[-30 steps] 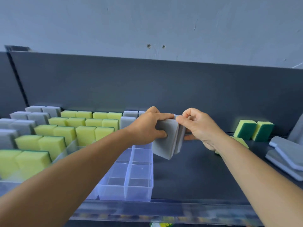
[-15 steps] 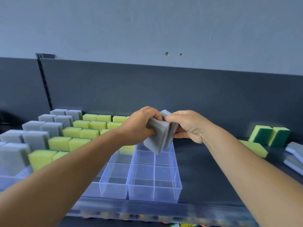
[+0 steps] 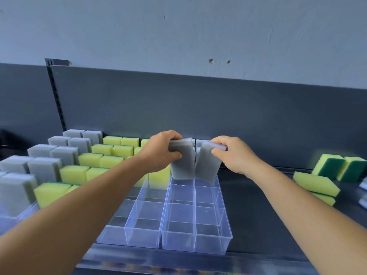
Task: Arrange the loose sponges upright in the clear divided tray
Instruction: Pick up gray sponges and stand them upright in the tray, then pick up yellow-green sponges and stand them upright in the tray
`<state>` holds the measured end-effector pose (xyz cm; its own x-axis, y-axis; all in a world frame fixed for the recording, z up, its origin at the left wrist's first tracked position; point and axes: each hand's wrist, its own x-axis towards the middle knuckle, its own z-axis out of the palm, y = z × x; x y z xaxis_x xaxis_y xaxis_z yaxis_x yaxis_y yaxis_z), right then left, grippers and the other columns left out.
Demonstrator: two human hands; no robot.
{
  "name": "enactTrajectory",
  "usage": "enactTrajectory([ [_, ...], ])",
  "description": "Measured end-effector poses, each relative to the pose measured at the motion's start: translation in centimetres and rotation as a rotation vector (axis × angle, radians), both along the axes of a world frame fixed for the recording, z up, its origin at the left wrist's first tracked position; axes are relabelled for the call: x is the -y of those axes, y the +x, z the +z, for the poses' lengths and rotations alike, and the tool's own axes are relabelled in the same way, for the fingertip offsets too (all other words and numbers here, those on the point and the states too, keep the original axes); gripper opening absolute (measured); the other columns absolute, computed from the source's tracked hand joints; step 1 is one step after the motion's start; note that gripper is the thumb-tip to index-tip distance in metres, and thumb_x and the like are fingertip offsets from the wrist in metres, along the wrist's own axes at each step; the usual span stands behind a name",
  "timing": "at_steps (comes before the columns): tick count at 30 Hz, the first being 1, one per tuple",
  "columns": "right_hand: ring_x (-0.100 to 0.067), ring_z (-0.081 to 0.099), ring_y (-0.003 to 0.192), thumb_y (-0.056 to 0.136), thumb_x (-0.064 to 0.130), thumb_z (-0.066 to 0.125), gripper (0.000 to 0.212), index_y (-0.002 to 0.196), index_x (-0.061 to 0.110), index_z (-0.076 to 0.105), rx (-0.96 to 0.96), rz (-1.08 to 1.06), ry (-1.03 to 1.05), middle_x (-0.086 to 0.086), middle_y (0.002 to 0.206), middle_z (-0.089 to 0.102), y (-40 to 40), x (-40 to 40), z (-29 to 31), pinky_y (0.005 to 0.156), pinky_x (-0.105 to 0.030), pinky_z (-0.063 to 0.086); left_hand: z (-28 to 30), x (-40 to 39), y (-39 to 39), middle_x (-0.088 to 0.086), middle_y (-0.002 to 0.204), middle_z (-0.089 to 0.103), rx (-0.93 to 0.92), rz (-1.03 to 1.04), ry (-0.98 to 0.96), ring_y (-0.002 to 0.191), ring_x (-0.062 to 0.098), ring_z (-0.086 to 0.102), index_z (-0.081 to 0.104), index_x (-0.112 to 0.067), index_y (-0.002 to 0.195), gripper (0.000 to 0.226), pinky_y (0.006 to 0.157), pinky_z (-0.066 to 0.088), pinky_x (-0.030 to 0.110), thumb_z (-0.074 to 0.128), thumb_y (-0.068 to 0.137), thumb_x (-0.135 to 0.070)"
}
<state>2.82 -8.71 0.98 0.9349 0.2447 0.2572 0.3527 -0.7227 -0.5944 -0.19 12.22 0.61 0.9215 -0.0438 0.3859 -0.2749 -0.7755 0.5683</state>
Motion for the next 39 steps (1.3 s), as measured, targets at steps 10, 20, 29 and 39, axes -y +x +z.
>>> enactTrajectory([
  [10, -0.010, 0.049, 0.075, 0.093, 0.019, 0.051, 0.031, 0.122, 0.026, 0.059, 0.056, 0.037, -0.109, 0.006, 0.109, 0.060, 1.5, 0.1, -1.6, 0.066, -0.021, 0.035, -1.2, 1.0, 1.8, 0.005, 0.118, 0.053, -0.066, 0.010, 0.300, 0.095, 0.026, 0.053, 0.049, -0.024, 0.121, 0.041, 0.075, 0.043, 0.030, 0.064, 0.083, -0.015],
  [20, -0.029, 0.053, 0.107, 0.092, 0.018, 0.050, 0.027, 0.116, 0.011, 0.061, 0.047, 0.025, -0.319, -0.009, 0.115, 0.056, 1.2, -0.8, -3.6, 0.093, -0.041, 0.044, -3.1, 2.6, 2.7, 0.005, 0.119, 0.050, -0.081, 0.060, 0.643, 0.114, 0.025, 0.048, 0.054, -0.014, 0.119, 0.035, 0.081, 0.046, 0.036, 0.062, 0.086, -0.021],
  [29, -0.017, 0.025, 0.139, 0.097, 0.035, 0.045, 0.055, 0.147, 0.018, 0.027, 0.056, 0.002, -0.368, 0.008, 0.154, 0.025, -0.6, -0.2, -3.0, 0.106, -0.032, 0.031, -2.2, 2.9, 1.9, 0.003, 0.128, 0.049, -0.047, 0.012, 0.619, 0.121, 0.024, 0.043, 0.050, -0.013, 0.124, 0.047, 0.092, 0.043, 0.034, 0.064, 0.084, -0.032],
  [39, -0.017, 0.015, 0.145, 0.096, 0.040, 0.045, 0.063, 0.150, 0.017, 0.021, 0.033, -0.152, -0.420, 0.004, 0.158, 0.020, -4.2, 5.1, -3.3, 0.116, -0.032, 0.020, -1.2, 9.3, 0.1, 0.002, 0.145, 0.042, 0.052, -0.191, 0.604, 0.135, 0.021, 0.037, 0.036, -0.014, 0.142, 0.062, 0.108, 0.034, 0.033, 0.054, 0.091, -0.043],
])
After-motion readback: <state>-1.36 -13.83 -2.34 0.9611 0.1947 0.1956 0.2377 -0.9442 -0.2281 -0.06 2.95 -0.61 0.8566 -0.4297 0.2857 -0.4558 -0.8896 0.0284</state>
